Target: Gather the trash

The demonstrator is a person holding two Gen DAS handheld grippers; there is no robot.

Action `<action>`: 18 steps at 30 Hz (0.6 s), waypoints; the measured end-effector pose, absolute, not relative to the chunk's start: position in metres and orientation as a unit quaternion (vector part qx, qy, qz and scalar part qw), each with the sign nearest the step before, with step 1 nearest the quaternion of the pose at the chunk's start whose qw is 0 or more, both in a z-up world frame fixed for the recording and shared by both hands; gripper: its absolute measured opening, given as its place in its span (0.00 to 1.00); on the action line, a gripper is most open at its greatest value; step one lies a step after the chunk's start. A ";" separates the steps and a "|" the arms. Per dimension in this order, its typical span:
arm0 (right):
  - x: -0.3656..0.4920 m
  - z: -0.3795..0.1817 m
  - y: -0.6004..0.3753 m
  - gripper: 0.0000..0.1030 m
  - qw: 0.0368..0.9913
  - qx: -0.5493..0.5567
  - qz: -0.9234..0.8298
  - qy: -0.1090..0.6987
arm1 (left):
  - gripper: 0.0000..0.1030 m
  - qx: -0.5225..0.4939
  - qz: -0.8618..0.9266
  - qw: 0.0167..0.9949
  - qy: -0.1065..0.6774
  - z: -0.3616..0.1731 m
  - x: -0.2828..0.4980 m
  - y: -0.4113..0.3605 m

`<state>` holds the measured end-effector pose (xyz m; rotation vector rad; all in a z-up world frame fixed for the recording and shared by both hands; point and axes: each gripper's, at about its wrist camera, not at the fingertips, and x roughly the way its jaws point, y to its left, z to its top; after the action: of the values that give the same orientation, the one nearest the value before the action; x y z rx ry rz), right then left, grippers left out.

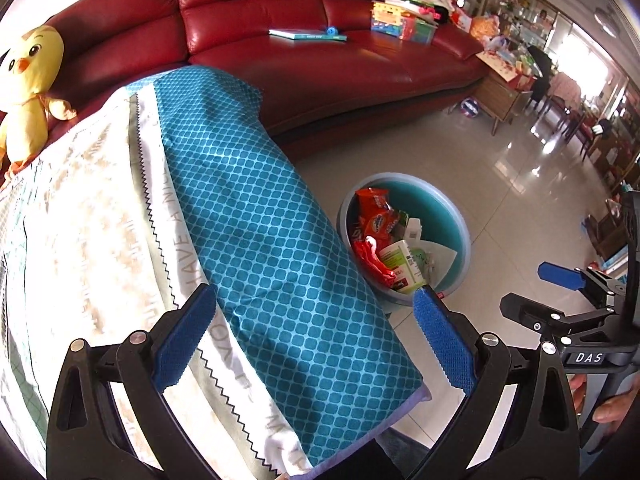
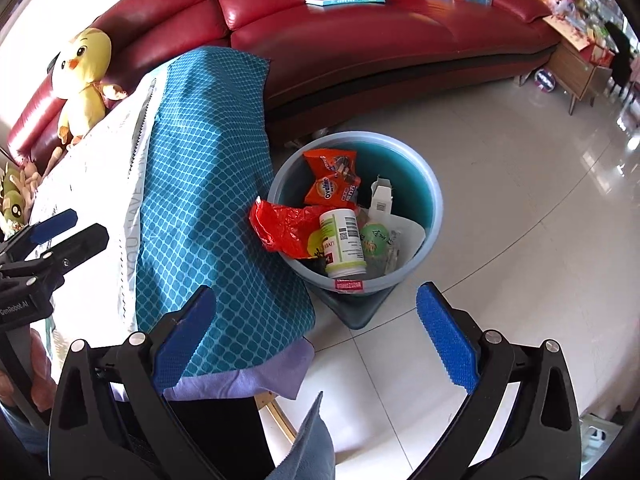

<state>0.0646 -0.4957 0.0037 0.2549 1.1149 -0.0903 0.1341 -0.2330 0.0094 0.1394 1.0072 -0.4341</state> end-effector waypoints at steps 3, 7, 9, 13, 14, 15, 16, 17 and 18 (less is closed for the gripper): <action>0.061 0.005 -0.493 0.93 0.841 0.113 -0.044 0.527 | 0.96 0.069 -0.202 0.853 0.476 0.011 0.129 -0.231; 0.058 0.003 -0.489 0.93 0.839 0.111 -0.045 0.530 | 0.96 0.068 -0.198 0.854 0.477 0.011 0.125 -0.228; 0.057 0.001 -0.487 0.93 0.838 0.110 -0.044 0.532 | 0.96 0.068 -0.195 0.855 0.476 0.012 0.124 -0.226; 0.057 0.001 -0.486 0.93 0.837 0.111 -0.044 0.534 | 0.96 0.064 -0.192 0.856 0.475 0.011 0.124 -0.223; 0.057 0.001 -0.486 0.93 0.837 0.111 -0.044 0.534 | 0.96 0.064 -0.191 0.857 0.475 0.011 0.124 -0.223; 0.057 0.000 -0.485 0.93 0.837 0.111 -0.044 0.534 | 0.96 0.063 -0.190 0.857 0.475 0.011 0.123 -0.223; 0.058 0.000 -0.485 0.93 0.836 0.111 -0.043 0.535 | 0.96 0.062 -0.190 0.857 0.475 0.011 0.124 -0.222; 0.058 -0.001 -0.485 0.93 0.836 0.111 -0.044 0.536 | 0.96 0.063 -0.189 0.857 0.474 0.011 0.123 -0.222; 0.058 -0.001 -0.486 0.93 0.836 0.111 -0.045 0.536 | 0.96 0.064 -0.190 0.858 0.473 0.011 0.124 -0.222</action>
<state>0.0582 -0.4856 -0.0013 0.2348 1.1352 -0.0947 0.1235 -0.2224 0.0109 0.1353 0.9946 -0.3986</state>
